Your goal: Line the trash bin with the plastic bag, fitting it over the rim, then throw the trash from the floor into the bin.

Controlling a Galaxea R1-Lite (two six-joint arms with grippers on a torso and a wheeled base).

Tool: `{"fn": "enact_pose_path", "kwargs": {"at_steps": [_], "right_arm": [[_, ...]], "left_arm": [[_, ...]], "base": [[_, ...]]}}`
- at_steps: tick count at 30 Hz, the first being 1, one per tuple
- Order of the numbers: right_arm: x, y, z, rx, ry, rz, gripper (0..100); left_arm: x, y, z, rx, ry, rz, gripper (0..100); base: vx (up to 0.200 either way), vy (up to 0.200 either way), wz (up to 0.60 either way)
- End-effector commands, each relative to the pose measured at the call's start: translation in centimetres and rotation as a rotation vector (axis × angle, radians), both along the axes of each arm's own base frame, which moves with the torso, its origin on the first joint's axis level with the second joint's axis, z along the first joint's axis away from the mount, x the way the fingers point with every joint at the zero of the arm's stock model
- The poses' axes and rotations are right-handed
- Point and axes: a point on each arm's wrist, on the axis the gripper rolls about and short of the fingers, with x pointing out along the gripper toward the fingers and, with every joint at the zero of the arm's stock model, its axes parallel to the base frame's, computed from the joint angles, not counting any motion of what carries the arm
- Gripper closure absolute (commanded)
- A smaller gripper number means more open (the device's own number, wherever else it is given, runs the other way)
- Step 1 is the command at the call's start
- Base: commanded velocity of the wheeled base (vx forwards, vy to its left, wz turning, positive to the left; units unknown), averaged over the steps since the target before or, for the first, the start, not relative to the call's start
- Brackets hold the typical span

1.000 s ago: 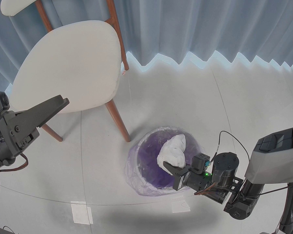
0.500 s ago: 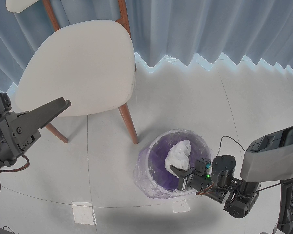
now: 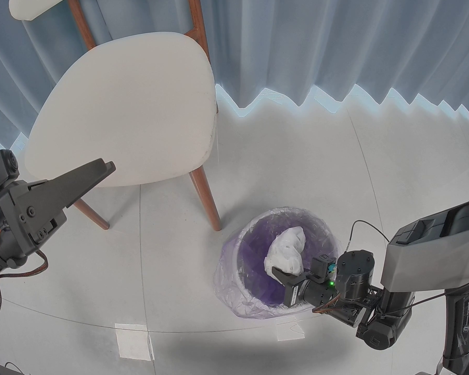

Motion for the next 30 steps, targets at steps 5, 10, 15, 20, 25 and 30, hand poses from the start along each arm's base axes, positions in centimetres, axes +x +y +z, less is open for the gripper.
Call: {"fn": "enact_pose_path", "kwargs": {"at_steps": [5, 10, 15, 20, 25, 30], "right_arm": [[0.0, 0.1, 0.4, 0.024, -0.016, -0.002, 0], [0.0, 0.0, 0.4, 0.023, -0.014, -0.002, 0], [0.0, 0.0, 0.6, 0.026, -0.018, -0.002, 0], [0.1, 0.0, 1.2, 0.045, -0.028, -0.006, 0], [0.3, -0.8, 4.4, 0.108, -0.108, -0.030, 0], [0.5, -2.8, 10.1, 0.211, -0.263, -0.102, 0]], "left_arm": [[0.0, 0.0, 0.0, -0.001, 0.000, -0.001, 0], [-0.1, 0.0, 0.0, 0.000, -0.003, -0.002, 0], [-0.1, 0.0, 0.0, 0.000, -0.003, -0.004, 0], [-0.2, 0.0, 0.1, -0.001, -0.007, -0.005, 0], [-0.6, 0.2, 0.6, -0.004, -0.045, 0.003, 0], [-2.5, 1.0, 1.5, 0.021, -0.190, 0.044, 0]], "base": [[0.000, 0.000, 0.00], [0.000, 0.000, 0.00], [0.000, 0.000, 0.00], [0.000, 0.000, 0.00], [0.000, 0.000, 0.00], [0.000, 0.000, 0.00]]}}
